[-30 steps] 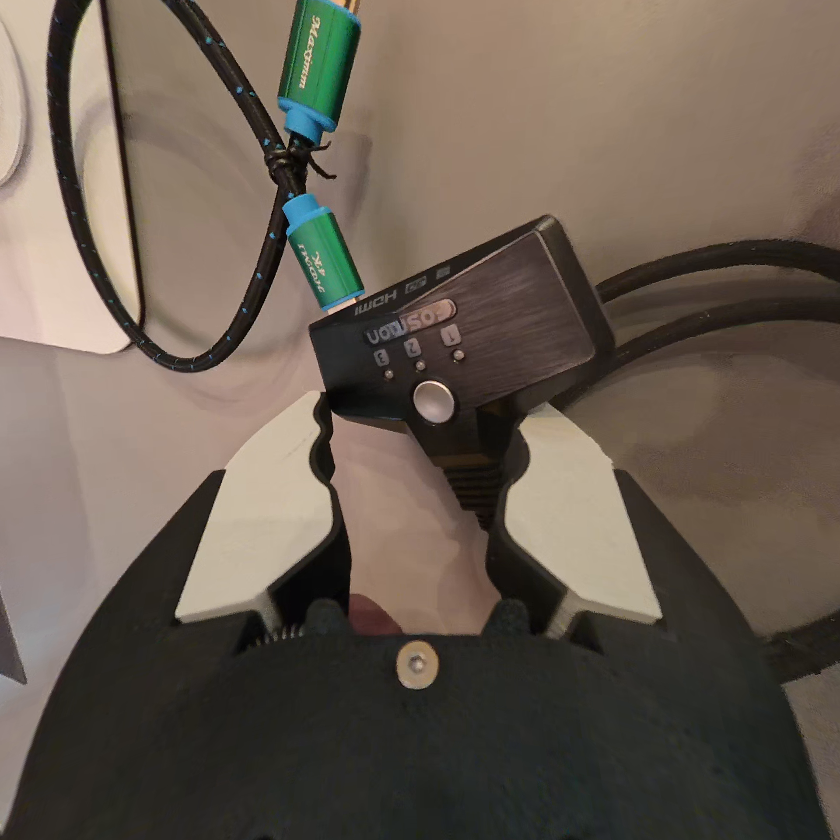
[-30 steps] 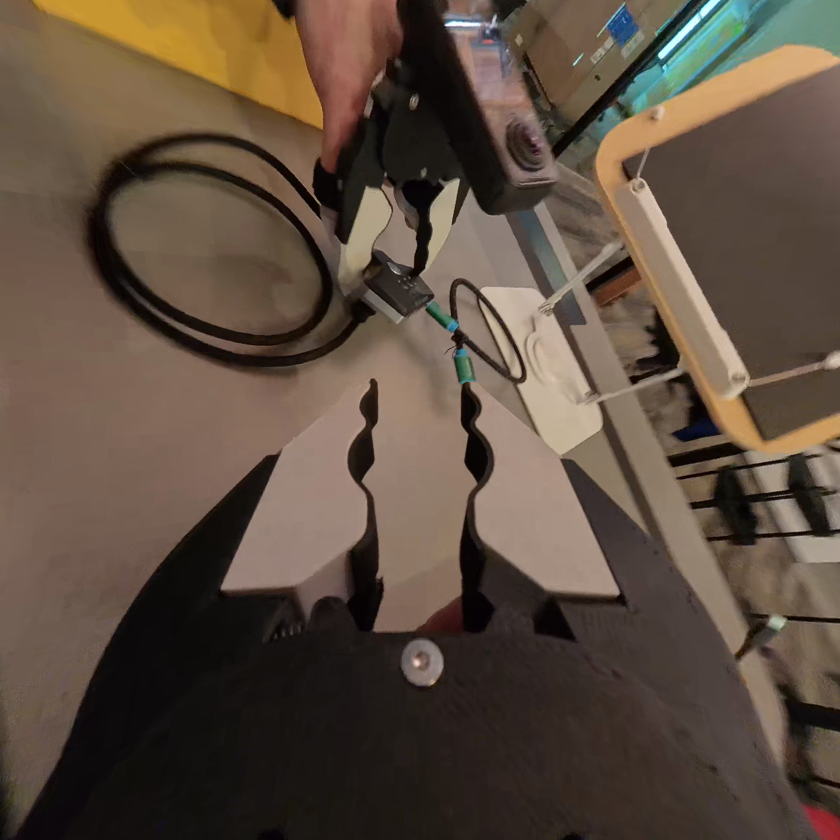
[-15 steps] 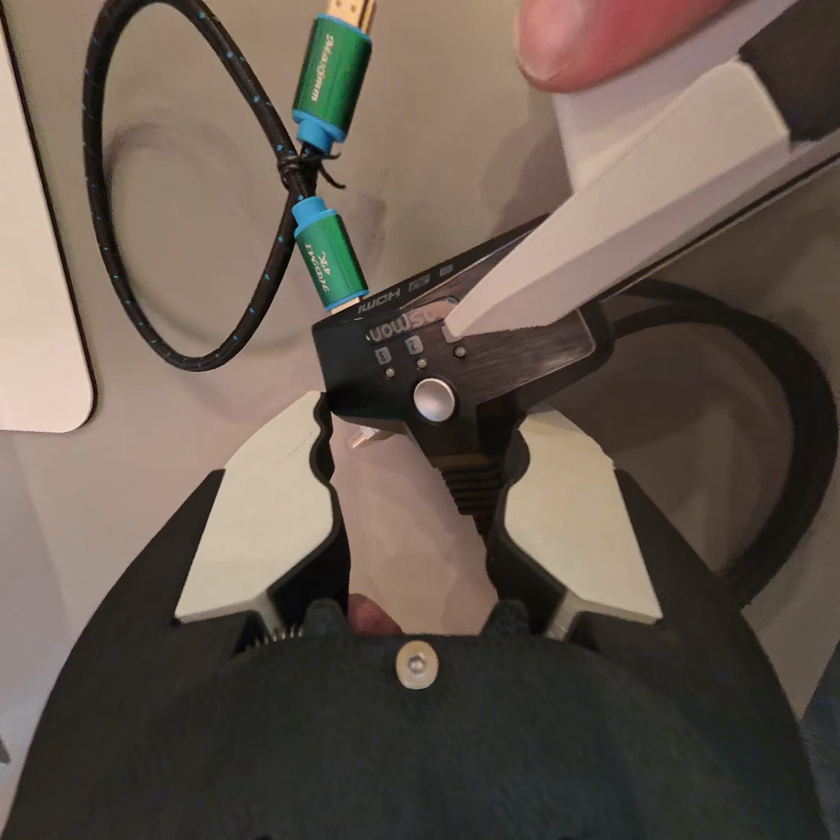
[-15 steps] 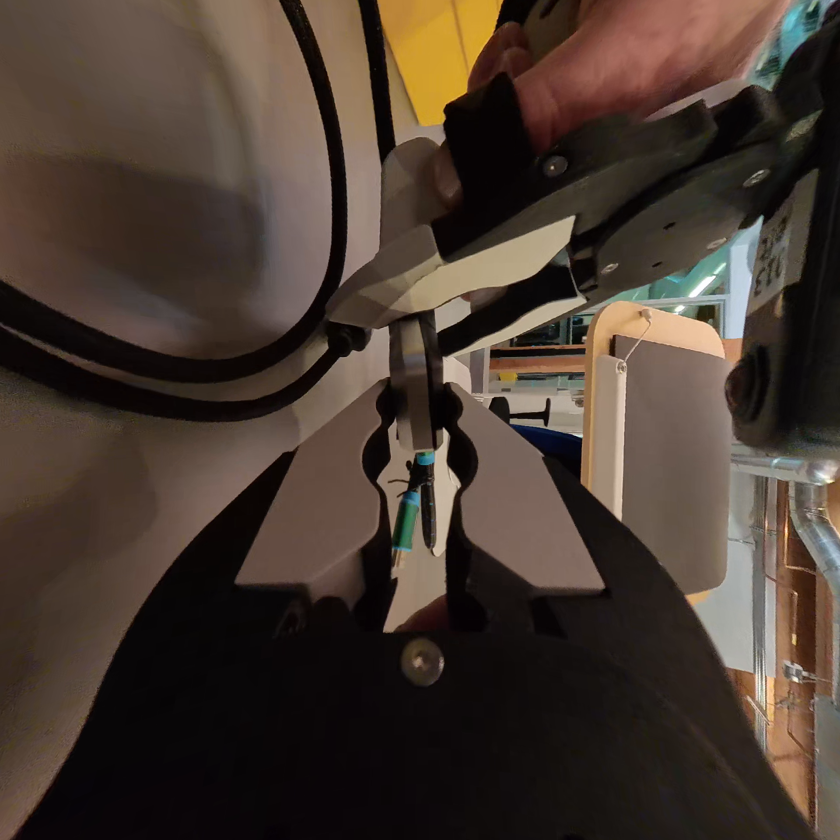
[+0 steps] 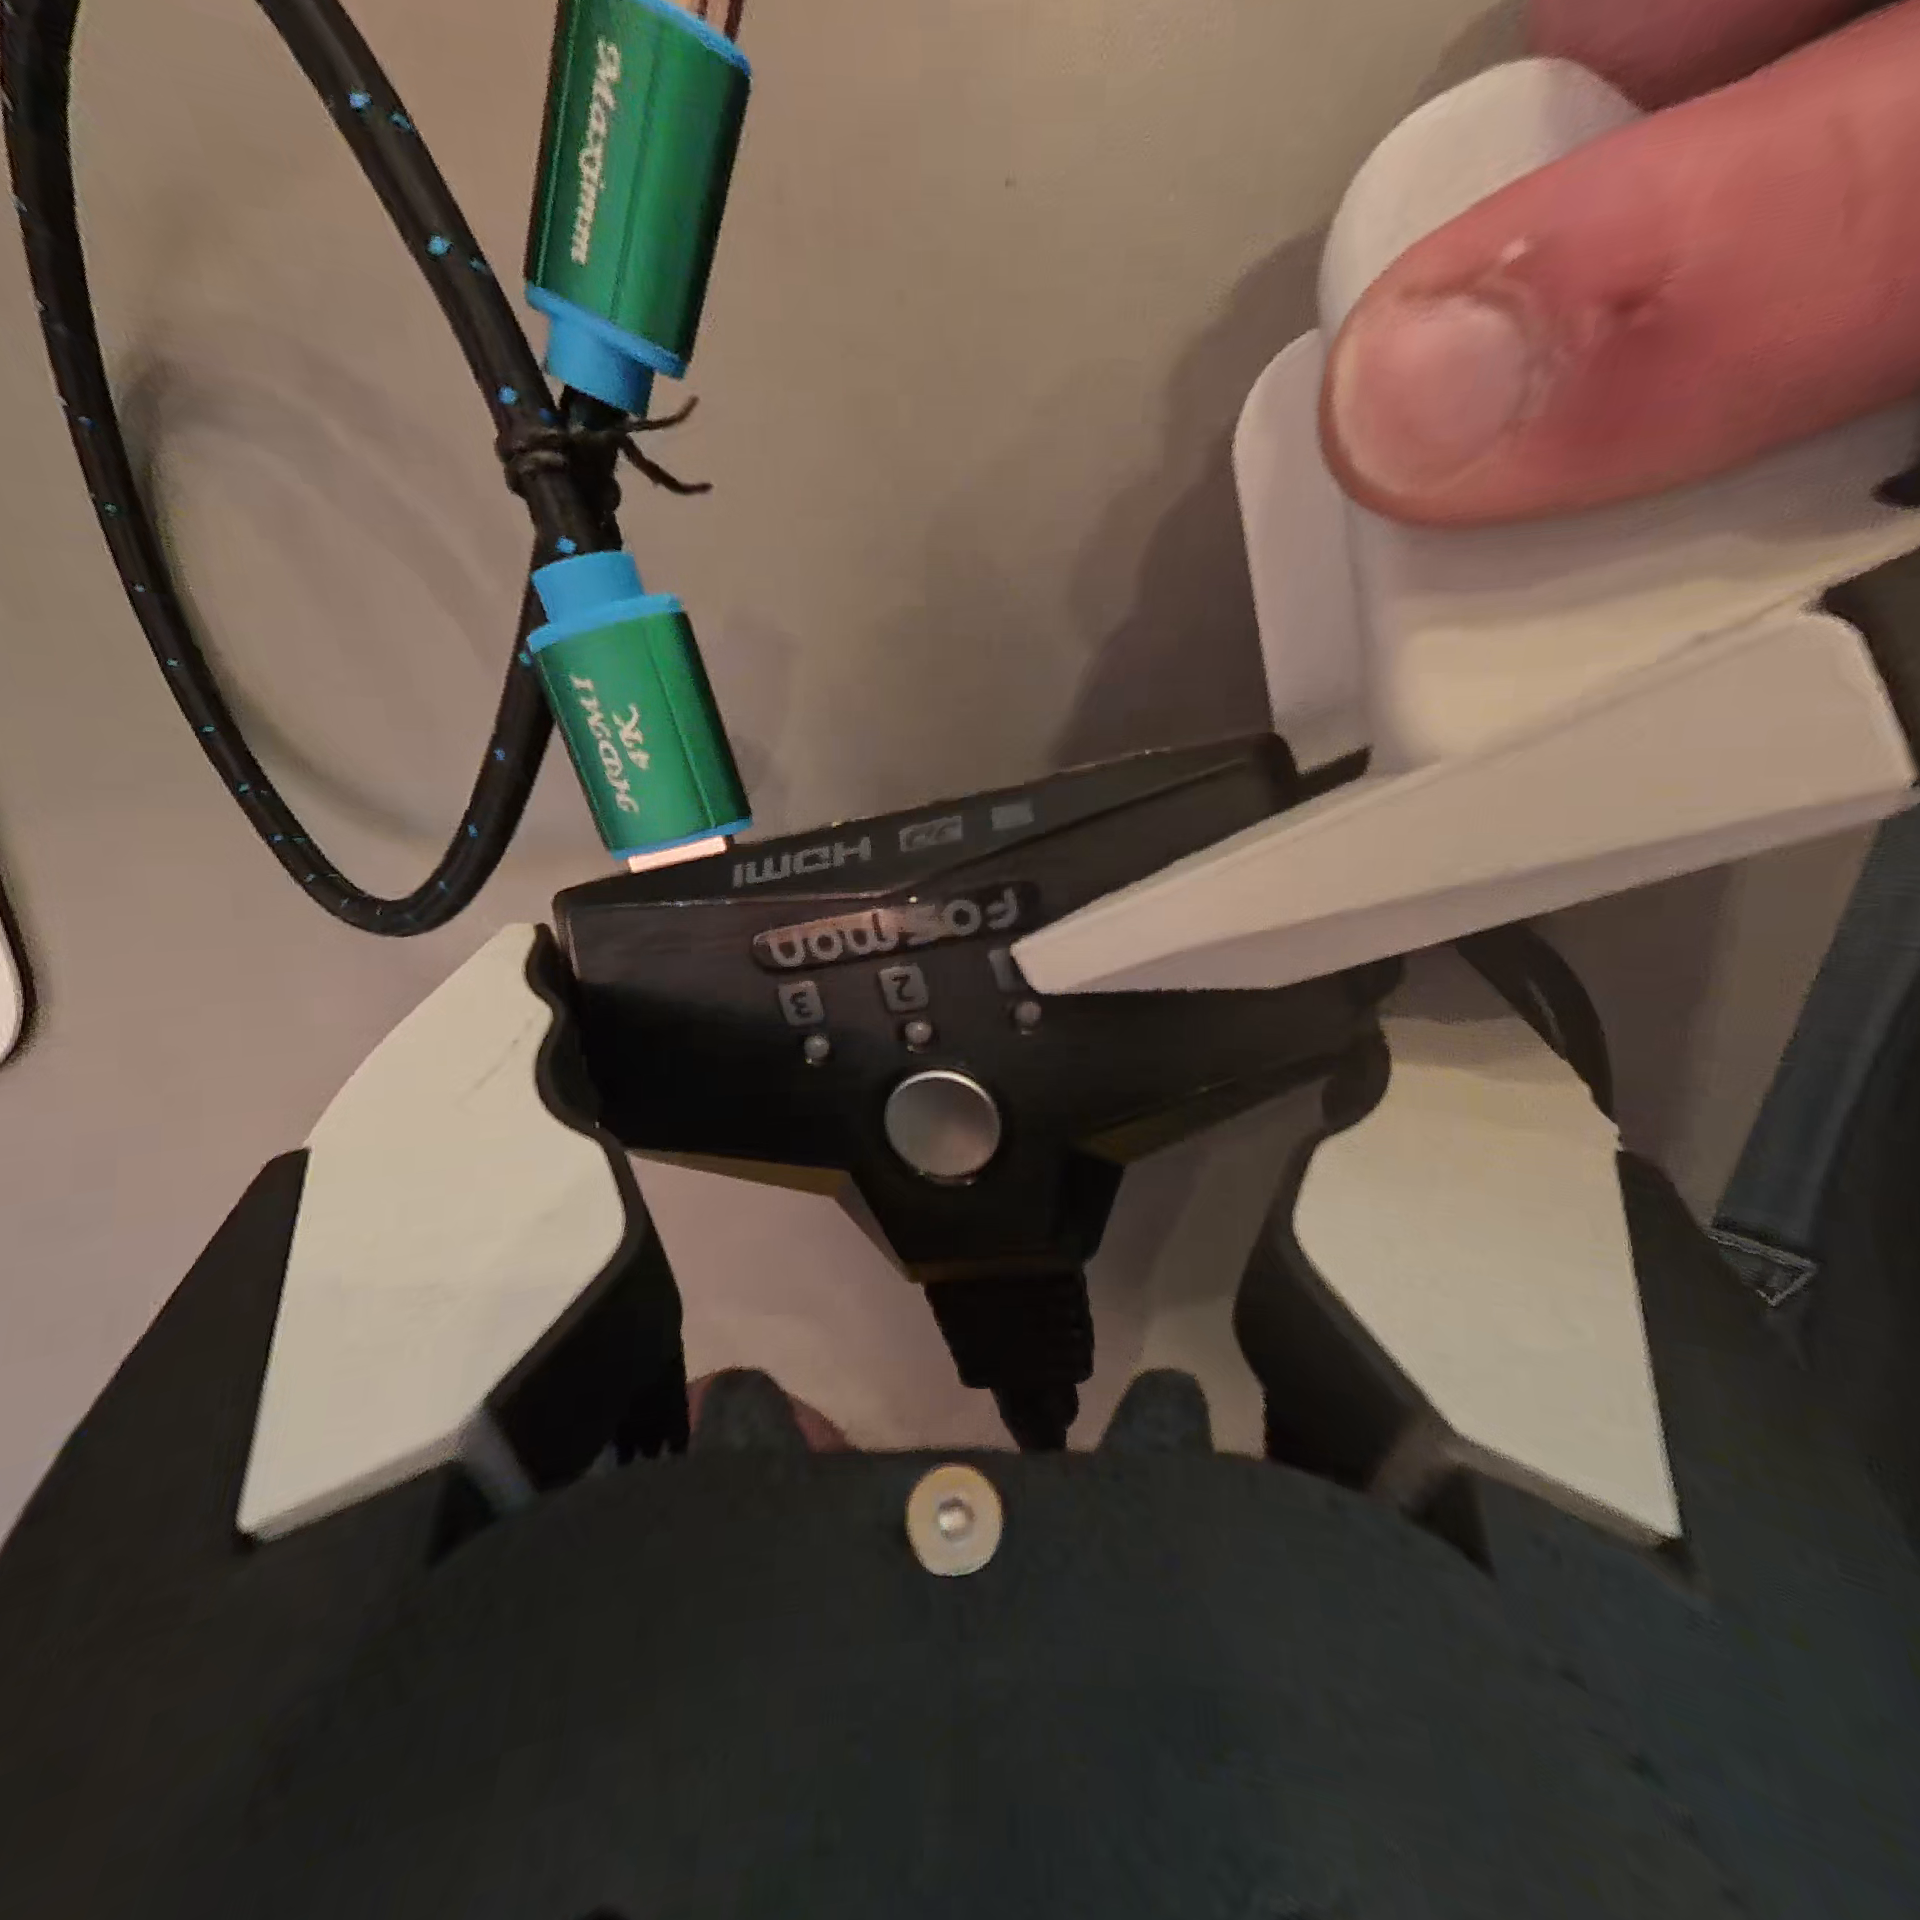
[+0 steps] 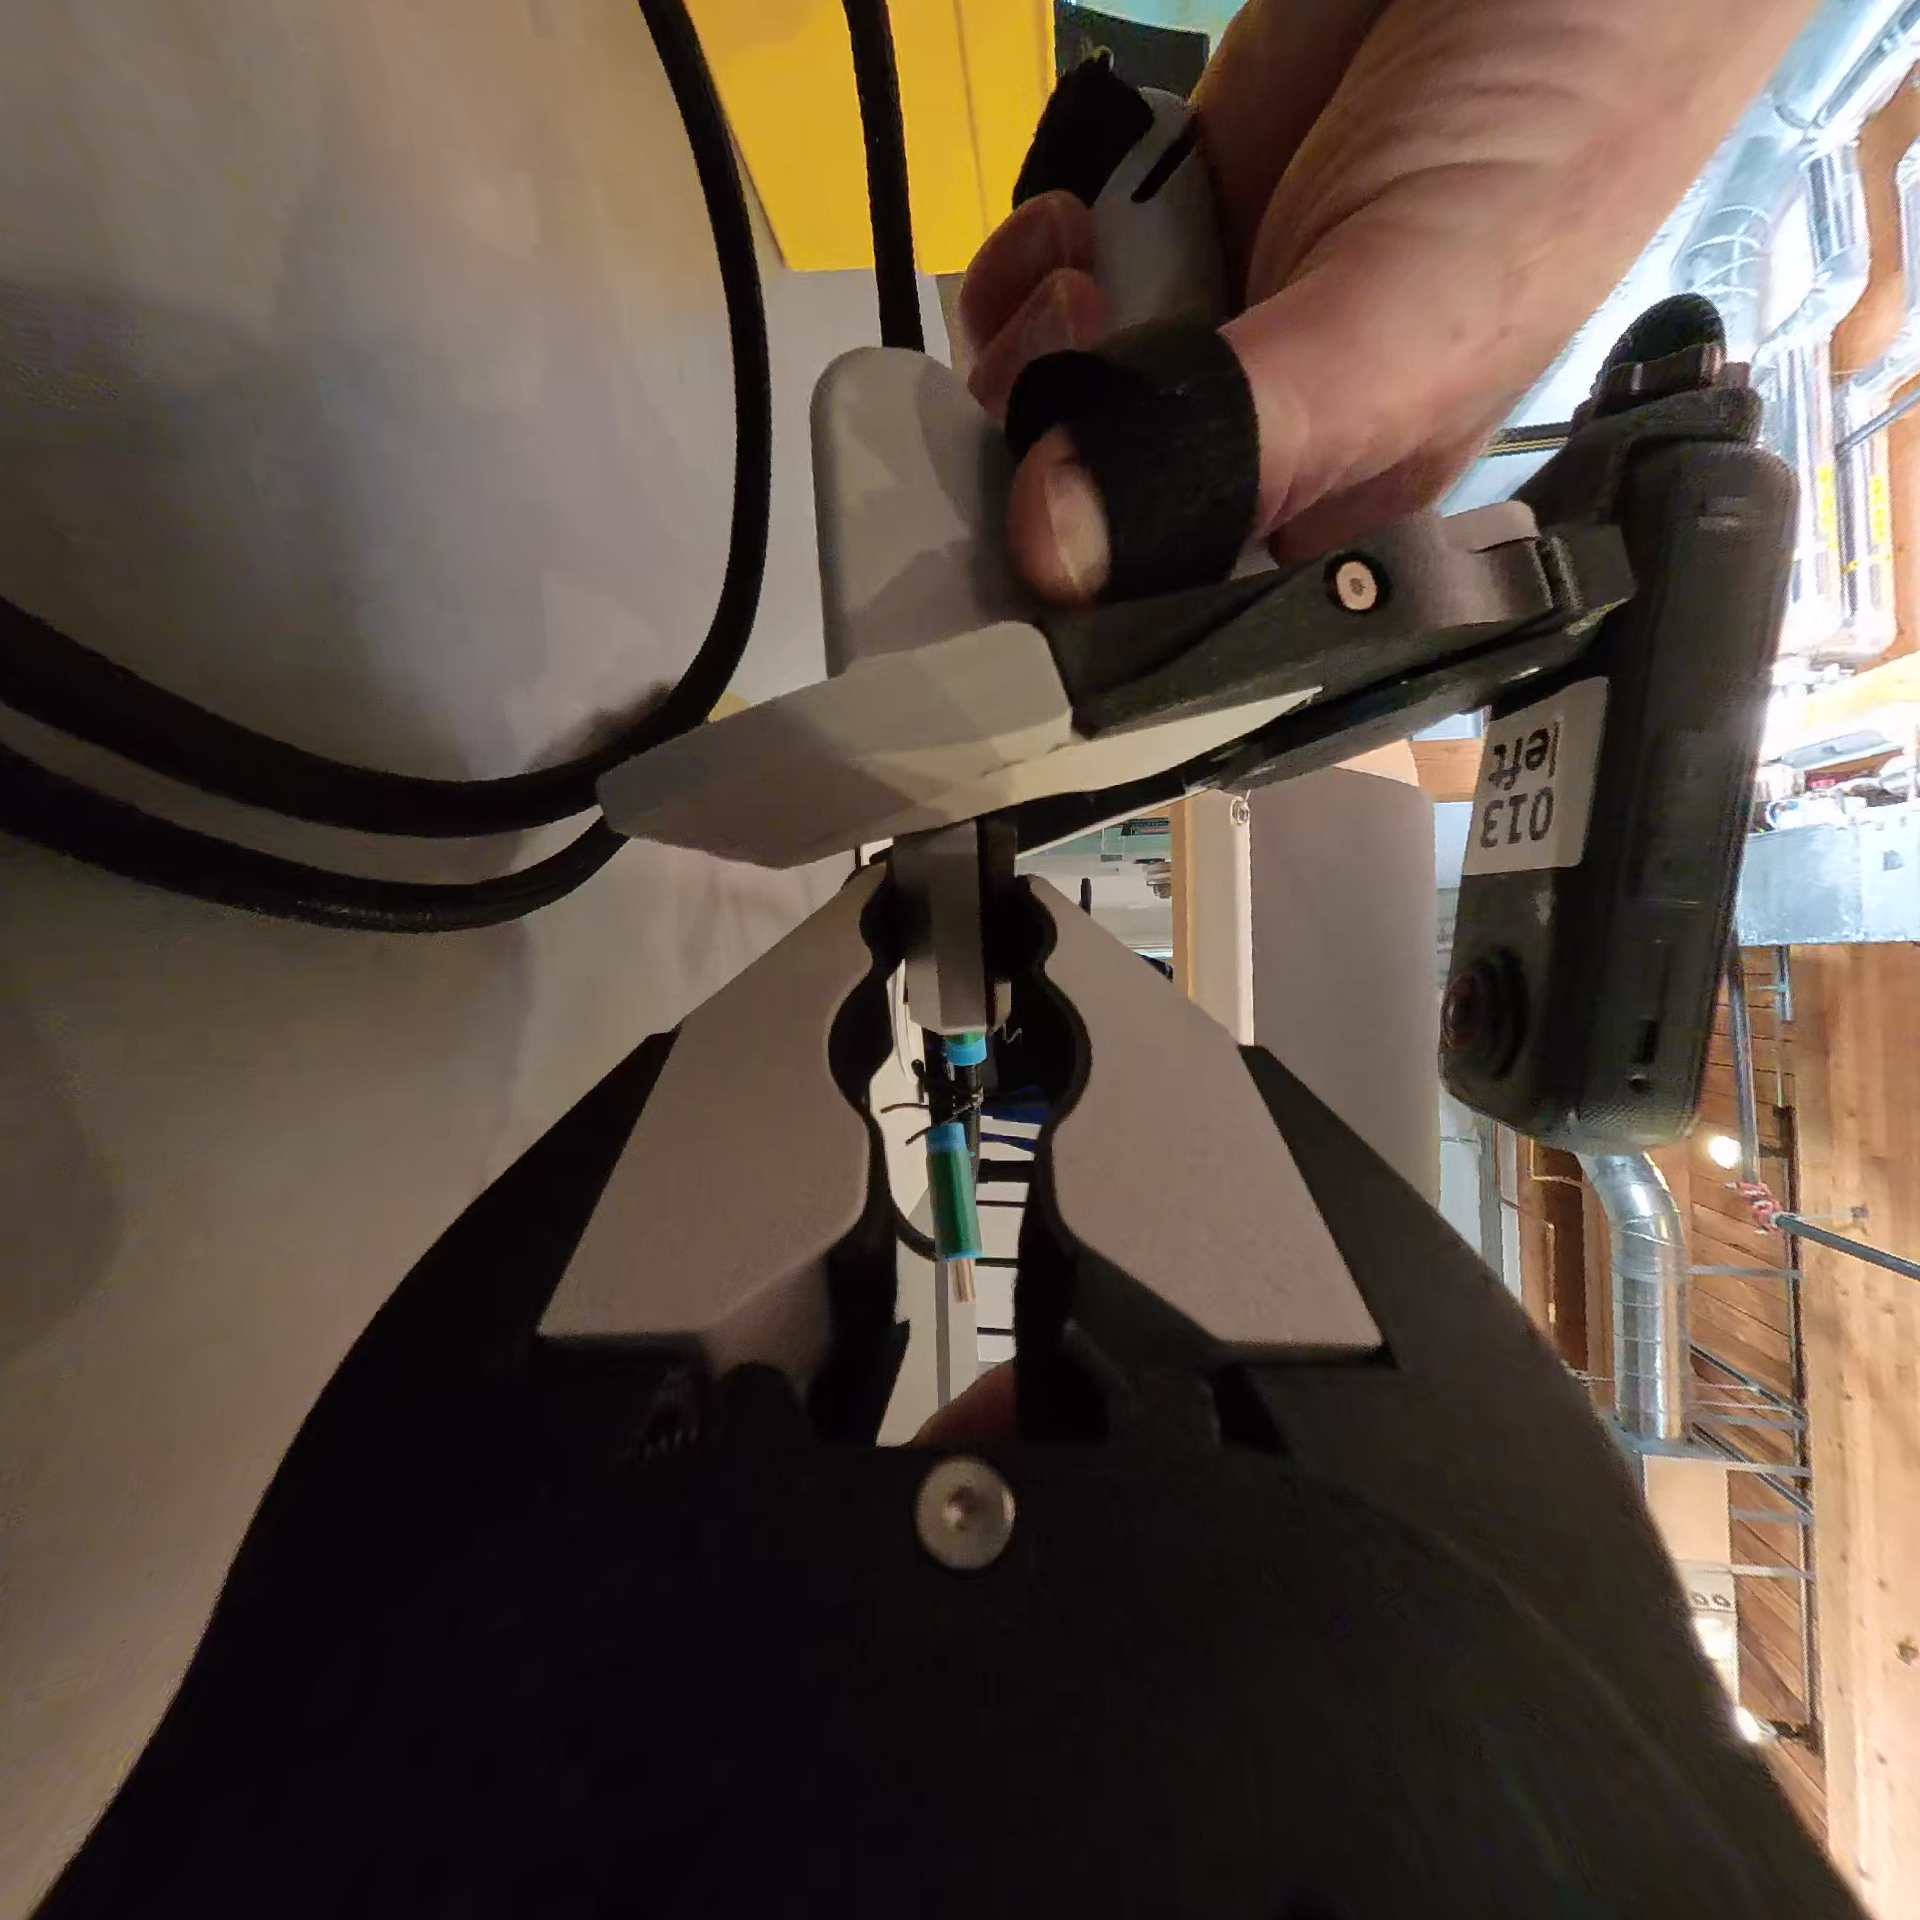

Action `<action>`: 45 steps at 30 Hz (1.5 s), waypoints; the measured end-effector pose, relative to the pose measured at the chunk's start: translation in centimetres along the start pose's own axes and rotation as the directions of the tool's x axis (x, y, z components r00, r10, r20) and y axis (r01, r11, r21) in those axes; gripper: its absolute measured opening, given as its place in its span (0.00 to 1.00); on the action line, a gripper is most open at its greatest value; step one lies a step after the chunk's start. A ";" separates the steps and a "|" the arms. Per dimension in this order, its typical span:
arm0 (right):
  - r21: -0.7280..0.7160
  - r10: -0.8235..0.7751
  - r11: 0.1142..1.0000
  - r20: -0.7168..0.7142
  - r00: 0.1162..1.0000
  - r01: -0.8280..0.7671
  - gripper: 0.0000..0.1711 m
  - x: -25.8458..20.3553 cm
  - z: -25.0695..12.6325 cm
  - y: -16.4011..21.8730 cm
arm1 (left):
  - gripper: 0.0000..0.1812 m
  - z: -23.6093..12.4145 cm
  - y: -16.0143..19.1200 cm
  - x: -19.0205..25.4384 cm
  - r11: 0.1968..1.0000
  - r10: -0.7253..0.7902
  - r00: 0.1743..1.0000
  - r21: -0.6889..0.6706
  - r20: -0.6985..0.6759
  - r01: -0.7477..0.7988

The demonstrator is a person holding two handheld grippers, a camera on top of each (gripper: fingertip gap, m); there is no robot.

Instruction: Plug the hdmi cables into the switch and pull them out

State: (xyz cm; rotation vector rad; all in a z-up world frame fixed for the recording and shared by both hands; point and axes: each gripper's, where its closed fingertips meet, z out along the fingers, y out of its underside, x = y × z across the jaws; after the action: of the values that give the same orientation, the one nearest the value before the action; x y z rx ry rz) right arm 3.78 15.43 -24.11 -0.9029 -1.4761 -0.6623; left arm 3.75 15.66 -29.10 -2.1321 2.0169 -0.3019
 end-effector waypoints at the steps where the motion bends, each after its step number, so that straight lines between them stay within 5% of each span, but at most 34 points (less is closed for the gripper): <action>1: 0.000 0.002 1.000 -0.001 1.000 -0.002 0.10 0.0 0.0 0.0 | 0.75 0.0 0.0 0.0 1.000 0.003 1.000 -0.002 -0.003 -0.003; 23: 0.042 0.040 0.998 -0.046 0.998 -0.038 0.10 1.0 -0.3 -0.1 | 0.71 -1.4 -0.2 0.0 0.998 0.031 0.999 0.059 -0.009 -0.031; 30: 0.030 -0.005 1.000 -0.045 0.999 0.006 0.09 0.6 -0.3 -0.6 | 0.72 -1.8 -0.8 0.5 0.995 -0.076 0.993 0.062 -0.091 0.082; 45: 0.013 0.007 1.000 -0.065 0.998 -0.006 0.09 0.9 -0.2 -0.7 | 0.70 -2.0 -0.7 0.1 1.000 -0.020 1.000 0.011 -0.019 0.020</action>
State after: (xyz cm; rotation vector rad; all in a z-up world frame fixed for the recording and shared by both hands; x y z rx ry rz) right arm 3.35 15.04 -23.09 -0.8680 -1.4171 -0.6705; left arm 3.86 15.63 -26.97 -2.1525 2.0003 -0.3368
